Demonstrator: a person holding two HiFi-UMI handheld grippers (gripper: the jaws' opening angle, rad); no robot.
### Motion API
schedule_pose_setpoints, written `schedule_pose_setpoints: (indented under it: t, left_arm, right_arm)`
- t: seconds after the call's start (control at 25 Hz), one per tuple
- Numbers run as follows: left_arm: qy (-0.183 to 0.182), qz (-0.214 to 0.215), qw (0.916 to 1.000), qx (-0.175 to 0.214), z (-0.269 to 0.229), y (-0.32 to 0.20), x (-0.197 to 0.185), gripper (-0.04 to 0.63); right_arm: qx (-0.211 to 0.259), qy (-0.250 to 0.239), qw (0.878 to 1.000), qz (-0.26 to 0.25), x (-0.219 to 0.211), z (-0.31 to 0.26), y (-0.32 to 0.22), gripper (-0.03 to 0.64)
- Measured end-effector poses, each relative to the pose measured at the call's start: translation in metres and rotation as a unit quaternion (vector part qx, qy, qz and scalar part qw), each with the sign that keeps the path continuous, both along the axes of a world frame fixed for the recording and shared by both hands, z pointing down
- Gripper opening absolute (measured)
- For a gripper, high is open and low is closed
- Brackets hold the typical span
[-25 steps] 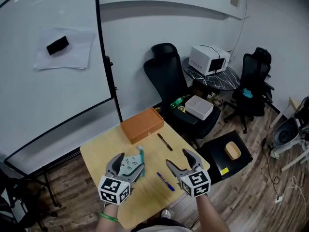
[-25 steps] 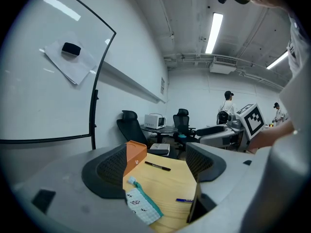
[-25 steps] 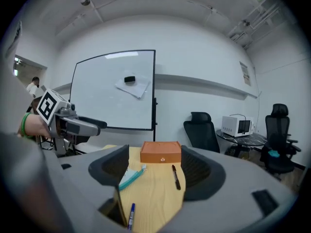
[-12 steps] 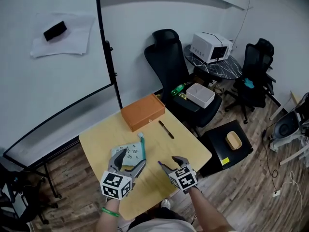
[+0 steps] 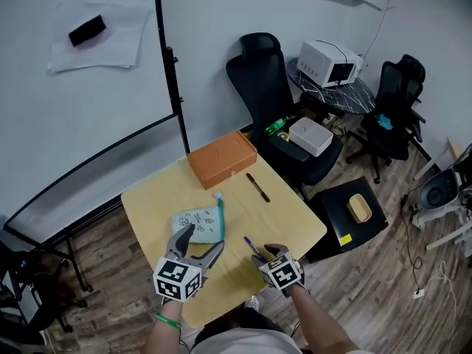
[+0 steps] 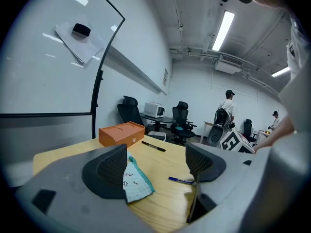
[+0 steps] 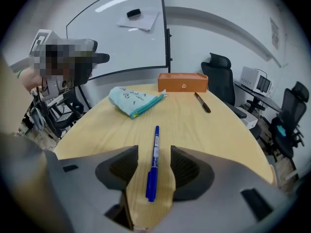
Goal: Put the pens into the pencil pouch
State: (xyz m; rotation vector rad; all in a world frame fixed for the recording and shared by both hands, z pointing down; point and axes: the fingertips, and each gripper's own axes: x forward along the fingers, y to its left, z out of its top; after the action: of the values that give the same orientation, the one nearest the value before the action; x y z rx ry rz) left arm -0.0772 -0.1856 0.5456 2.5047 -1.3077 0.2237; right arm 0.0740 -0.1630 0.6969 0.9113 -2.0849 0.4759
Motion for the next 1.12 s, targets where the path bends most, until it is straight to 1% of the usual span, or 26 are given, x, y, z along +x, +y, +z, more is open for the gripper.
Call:
schedule_pose_setpoints:
  t: [0.52, 0.76, 0.84, 1.0, 1.12]
  left_arm:
    - [0.007, 0.014, 0.9998, -0.008, 0.006, 0.002, 0.011, 0.35]
    - [0.01, 0.013, 0.9998, -0.012, 0.009, 0.002, 0.01, 0.351]
    - [0.01, 0.012, 0.9998, -0.013, 0.01, 0.004, 0.01, 0.35]
    - [0.01, 0.011, 0.9998, -0.013, 0.01, 0.003, 0.007, 0.35]
    - [0.007, 0.009, 0.9999, -0.013, 0.01, 0.002, 0.004, 0.35]
  right_arm:
    - [-0.022, 0.019, 1.0, 0.013, 0.018, 0.018, 0.024, 0.189]
    - [-0.017, 0.038, 0.999, 0.01, 0.021, 0.021, 0.026, 0.123]
    - [-0.016, 0.042, 0.999, 0.002, 0.019, 0.025, 0.029, 0.065]
    - [-0.021, 0.042, 0.999, 0.002, 0.019, 0.024, 0.029, 0.06]
    - [-0.013, 0.036, 0.999, 0.005, 0.021, 0.02, 0.024, 0.06]
